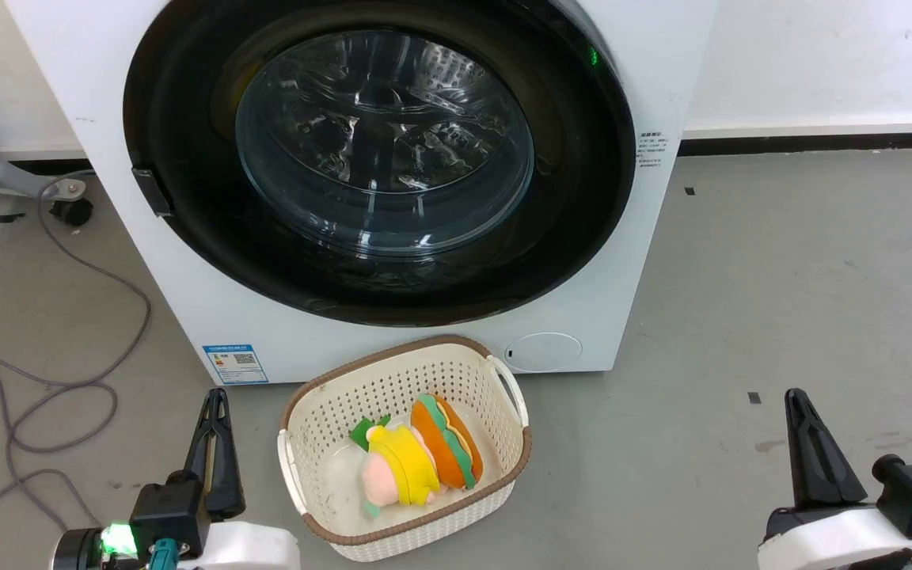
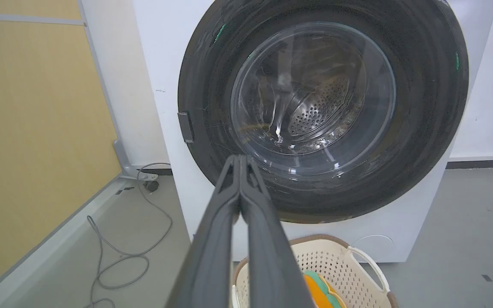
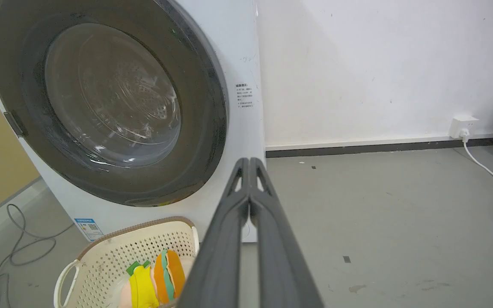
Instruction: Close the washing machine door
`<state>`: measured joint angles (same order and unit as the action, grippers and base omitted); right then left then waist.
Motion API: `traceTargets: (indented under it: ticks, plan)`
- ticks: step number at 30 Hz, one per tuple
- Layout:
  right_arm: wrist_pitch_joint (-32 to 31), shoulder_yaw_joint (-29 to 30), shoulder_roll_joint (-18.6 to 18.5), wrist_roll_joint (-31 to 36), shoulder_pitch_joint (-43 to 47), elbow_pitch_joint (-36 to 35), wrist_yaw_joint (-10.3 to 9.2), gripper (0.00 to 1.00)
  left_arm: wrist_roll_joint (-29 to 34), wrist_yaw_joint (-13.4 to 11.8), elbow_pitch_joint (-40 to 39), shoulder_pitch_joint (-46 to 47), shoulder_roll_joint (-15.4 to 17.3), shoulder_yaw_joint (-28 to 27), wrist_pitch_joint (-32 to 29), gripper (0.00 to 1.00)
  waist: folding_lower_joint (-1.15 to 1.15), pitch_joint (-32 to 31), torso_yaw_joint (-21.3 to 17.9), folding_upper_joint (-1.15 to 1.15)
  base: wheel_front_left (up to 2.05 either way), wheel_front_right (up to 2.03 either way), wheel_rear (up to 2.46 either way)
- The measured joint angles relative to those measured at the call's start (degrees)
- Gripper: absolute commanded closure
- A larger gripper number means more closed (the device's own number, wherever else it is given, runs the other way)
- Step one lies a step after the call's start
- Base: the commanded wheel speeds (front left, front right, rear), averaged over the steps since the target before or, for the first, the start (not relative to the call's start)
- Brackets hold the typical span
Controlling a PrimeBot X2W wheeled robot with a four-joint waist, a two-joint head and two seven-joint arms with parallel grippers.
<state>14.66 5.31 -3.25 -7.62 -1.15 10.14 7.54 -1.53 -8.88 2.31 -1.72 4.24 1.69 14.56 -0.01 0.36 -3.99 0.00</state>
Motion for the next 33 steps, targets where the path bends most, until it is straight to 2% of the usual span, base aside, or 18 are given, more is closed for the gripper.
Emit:
traceTargets:
  ticks: [33]
  plan:
    - [-3.81,-1.36,0.00,2.03,0.00,-2.34,0.00,1.00,0.01,2.20,-0.38,0.04,-0.20,-0.38,-3.91,1.00,0.01,-0.09,1.07,0.00,0.00,0.00,0.00]
